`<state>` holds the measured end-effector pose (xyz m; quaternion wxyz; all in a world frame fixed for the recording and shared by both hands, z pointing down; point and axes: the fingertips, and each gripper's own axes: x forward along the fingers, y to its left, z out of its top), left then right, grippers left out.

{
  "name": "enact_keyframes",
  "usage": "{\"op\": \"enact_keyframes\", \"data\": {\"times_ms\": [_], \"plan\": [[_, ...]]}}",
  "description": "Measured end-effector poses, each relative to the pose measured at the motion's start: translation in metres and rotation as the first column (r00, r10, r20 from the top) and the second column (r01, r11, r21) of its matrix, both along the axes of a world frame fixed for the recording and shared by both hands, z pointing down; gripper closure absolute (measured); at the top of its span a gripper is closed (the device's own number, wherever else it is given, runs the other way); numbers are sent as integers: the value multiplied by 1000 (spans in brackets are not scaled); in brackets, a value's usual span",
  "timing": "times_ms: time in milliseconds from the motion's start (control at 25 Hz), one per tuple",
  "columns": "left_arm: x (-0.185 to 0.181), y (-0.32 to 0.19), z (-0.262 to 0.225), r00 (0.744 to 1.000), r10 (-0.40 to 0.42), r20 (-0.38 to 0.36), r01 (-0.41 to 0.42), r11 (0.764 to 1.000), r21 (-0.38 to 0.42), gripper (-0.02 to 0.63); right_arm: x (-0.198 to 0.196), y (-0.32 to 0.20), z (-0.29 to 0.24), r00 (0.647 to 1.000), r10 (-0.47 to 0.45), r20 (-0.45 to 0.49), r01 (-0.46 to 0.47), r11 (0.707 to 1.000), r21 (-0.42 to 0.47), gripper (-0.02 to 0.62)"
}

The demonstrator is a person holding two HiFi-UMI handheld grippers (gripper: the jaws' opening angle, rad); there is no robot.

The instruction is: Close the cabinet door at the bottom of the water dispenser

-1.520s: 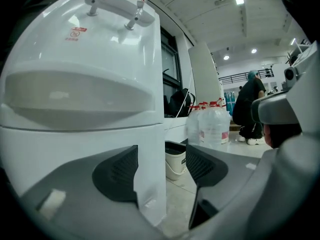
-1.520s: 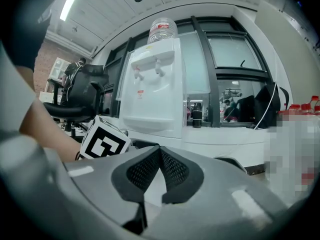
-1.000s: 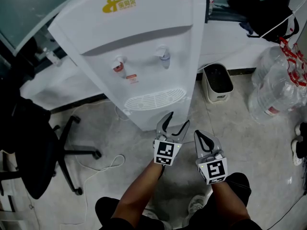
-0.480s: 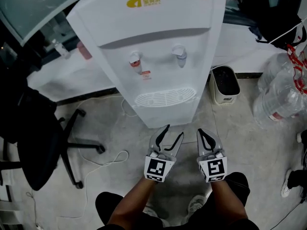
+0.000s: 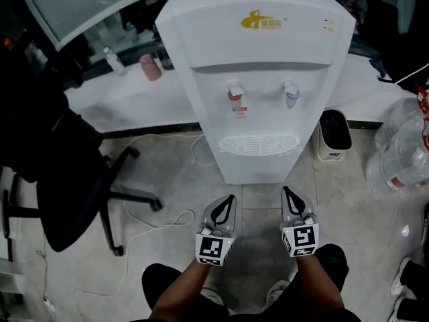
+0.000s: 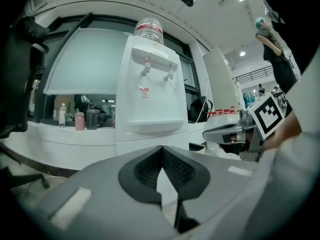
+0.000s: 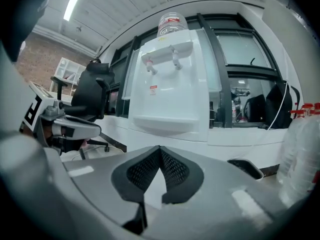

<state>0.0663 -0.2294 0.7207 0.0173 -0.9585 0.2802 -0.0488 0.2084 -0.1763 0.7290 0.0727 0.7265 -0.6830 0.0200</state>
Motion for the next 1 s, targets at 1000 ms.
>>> {"op": "enact_keyframes", "data": {"times_ms": [1000], "plan": [[-85,-71,-53,981,-190,30,192,979,-68,589,-65,-14,-81,993,-105,-48,103,994,-45,594]]}}
